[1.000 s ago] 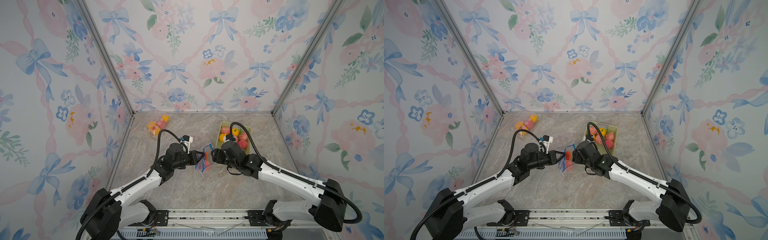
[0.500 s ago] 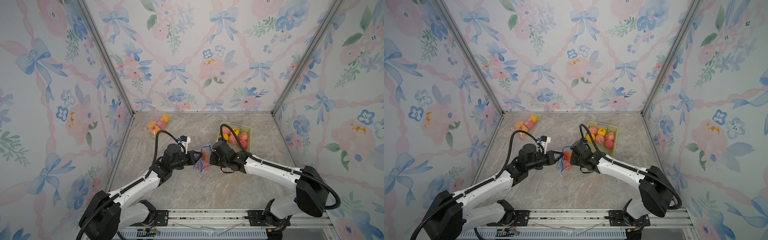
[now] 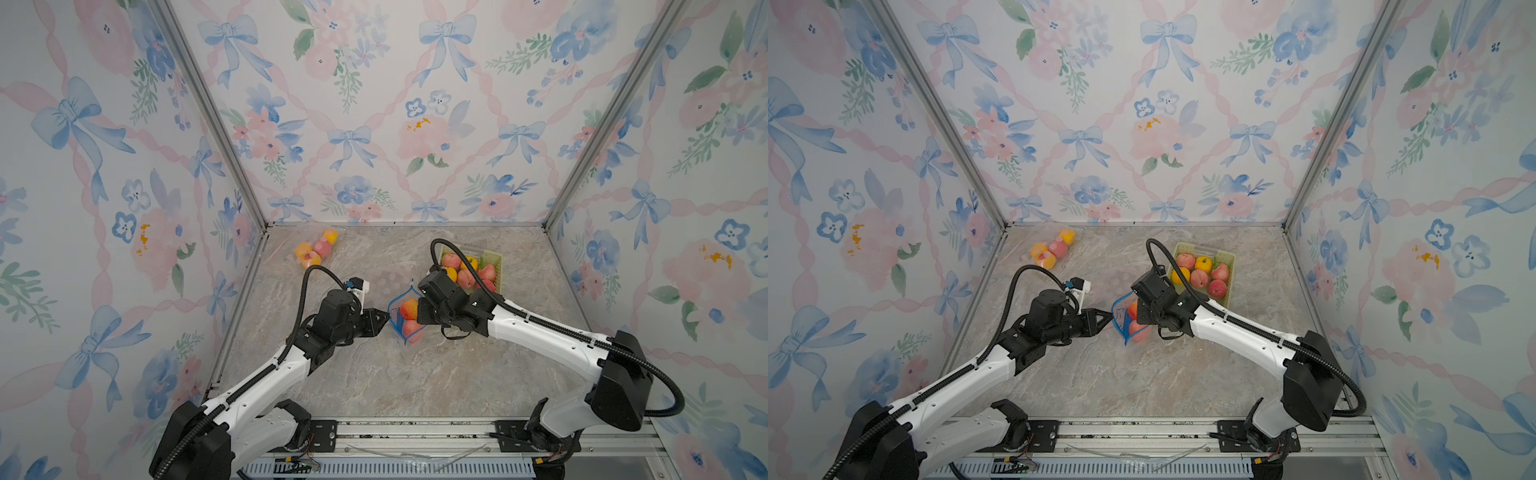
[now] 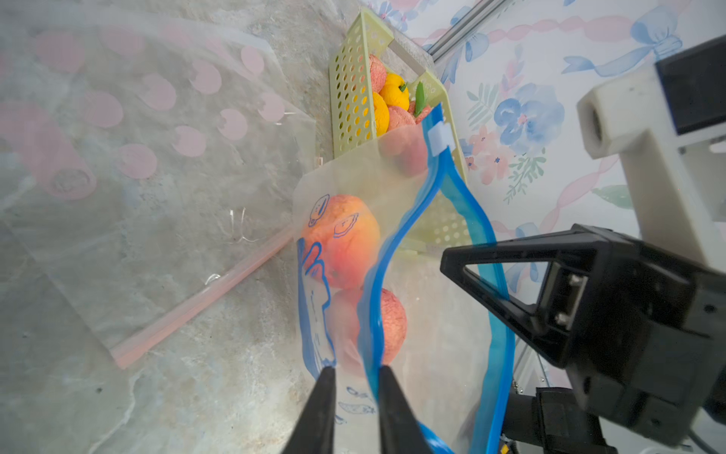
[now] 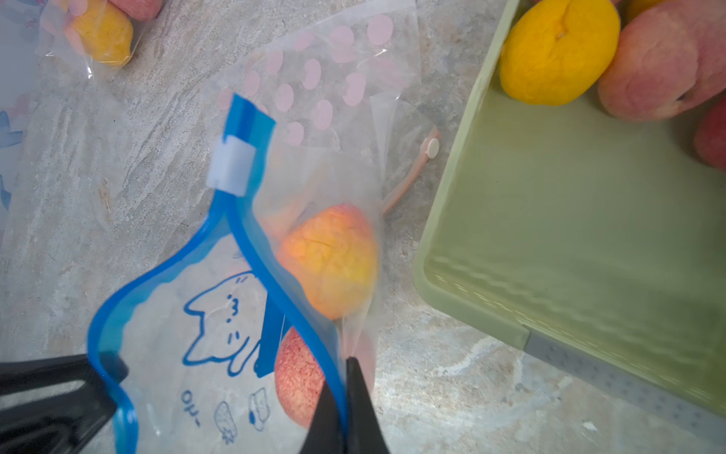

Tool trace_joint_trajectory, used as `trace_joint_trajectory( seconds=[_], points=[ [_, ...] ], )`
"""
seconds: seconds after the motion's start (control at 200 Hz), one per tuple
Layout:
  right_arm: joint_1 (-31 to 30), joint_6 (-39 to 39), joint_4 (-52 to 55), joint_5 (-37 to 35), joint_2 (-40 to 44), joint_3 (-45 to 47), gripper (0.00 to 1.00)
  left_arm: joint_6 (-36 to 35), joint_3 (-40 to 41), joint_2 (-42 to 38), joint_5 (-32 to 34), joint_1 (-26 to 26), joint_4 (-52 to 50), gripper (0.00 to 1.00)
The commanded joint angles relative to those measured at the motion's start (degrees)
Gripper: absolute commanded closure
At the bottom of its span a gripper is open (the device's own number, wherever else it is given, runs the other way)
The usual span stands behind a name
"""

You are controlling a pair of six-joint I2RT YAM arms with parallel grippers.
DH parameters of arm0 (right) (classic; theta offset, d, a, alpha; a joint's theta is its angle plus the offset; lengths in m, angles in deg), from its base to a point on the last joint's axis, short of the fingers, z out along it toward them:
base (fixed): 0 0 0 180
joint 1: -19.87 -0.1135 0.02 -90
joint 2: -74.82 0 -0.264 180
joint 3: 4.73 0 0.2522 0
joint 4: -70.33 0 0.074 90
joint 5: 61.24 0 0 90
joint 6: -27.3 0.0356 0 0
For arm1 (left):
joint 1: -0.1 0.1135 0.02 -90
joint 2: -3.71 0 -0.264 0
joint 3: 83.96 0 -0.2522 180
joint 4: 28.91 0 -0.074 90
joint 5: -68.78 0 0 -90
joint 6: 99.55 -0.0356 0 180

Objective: Place the peach in a zip-top bag and seal the zipper
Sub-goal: Adjust the zipper food storage bag at the center of the board.

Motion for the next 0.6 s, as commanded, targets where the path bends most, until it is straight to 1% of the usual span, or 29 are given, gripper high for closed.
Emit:
trace_joint_trajectory(
  seconds=[0.0,0.025,0.065,0.145,0.225,0.275,0.285,0.32,0.45,0.59],
  points=[
    [-1.3,-2.3,4.9,-2.3,-2.1,-3.1,1.0,-3.8,-3.6,0.1,-3.2,0.4,-3.2,0.48],
    [-1.5,-2.3,5.0,-2.3,-2.3,-3.4,1.0,-4.2,-4.2,-0.1,-2.9,0.4,-3.8,0.44],
    [-1.6,-2.3,4.8,-2.2,-2.4,-3.6,1.0,-4.9,-5.3,-0.3,-2.1,0.4,-4.8,0.39],
    [-1.8,-2.2,4.8,-2.1,-2.5,-3.9,1.0,-6.3,-7.0,-0.6,0.0,0.2,-6.9,0.34],
    [-1.9,-2.2,4.6,-2.1,-2.4,-4.0,1.0,-6.5,-7.1,-0.6,0.9,-0.4,-7.6,0.29],
    [-2.0,-2.1,4.4,-2.0,-2.2,-4.0,1.0,-6.3,-7.1,-0.3,1.7,-1.4,-7.6,0.28],
    [-2.0,-2.1,4.3,-2.0,-2.2,-4.0,1.0,-6.3,-8.5,-0.2,2.1,-1.5,-7.6,0.28],
    [-2.1,-2.1,4.0,-1.9,-2.2,-3.9,1.0,-6.4,-9.1,0.2,3.2,-2.6,-7.6,0.27],
    [-2.2,-2.0,2.6,-1.2,-2.2,-3.5,1.0,-6.0,-10.6,3.9,6.5,-6.0,-7.6,0.23],
    [-2.4,-2.0,2.4,-1.2,-2.5,-3.5,1.0,-5.6,-12.5,7.5,8.8,-8.1,-5.6,0.2]
  ],
)
